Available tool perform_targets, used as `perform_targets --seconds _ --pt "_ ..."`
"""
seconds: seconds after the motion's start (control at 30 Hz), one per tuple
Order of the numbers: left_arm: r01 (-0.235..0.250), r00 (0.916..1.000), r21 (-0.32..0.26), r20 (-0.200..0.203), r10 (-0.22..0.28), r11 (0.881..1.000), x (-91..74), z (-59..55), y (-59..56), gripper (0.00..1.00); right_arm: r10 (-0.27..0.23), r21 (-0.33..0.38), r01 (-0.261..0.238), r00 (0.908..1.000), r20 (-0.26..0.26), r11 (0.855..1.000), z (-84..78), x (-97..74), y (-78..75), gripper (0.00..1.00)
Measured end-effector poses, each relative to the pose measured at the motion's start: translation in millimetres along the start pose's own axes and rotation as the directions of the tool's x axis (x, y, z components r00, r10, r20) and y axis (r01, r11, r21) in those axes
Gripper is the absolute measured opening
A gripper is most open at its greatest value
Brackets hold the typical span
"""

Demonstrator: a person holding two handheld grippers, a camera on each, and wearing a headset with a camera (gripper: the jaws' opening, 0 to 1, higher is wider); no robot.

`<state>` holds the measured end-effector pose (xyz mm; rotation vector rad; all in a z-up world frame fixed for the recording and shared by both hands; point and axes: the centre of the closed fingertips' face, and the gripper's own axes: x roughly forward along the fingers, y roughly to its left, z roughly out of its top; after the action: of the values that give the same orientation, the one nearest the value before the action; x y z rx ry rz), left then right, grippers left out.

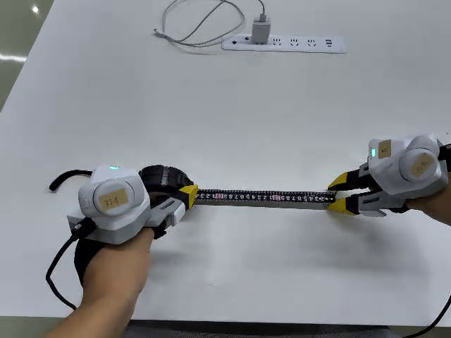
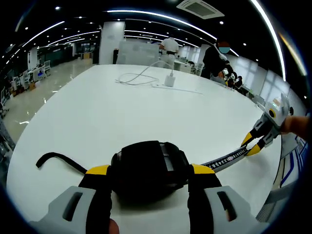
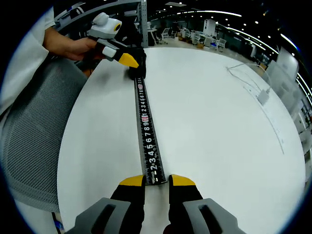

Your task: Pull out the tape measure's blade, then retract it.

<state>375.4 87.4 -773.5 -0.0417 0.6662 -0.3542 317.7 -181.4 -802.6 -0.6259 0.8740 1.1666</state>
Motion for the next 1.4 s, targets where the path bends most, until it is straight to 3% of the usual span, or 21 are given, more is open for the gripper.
perform_targets --seconds 1.4 --pt "0.011 0.9997 -0.005 -0.024 -0.011 1.0 -0.9 -0.7 0.3 0.56 0.0 -0.033 0.0 1.0 0.007 0.999 3.2 0.5 -0.2 0.11"
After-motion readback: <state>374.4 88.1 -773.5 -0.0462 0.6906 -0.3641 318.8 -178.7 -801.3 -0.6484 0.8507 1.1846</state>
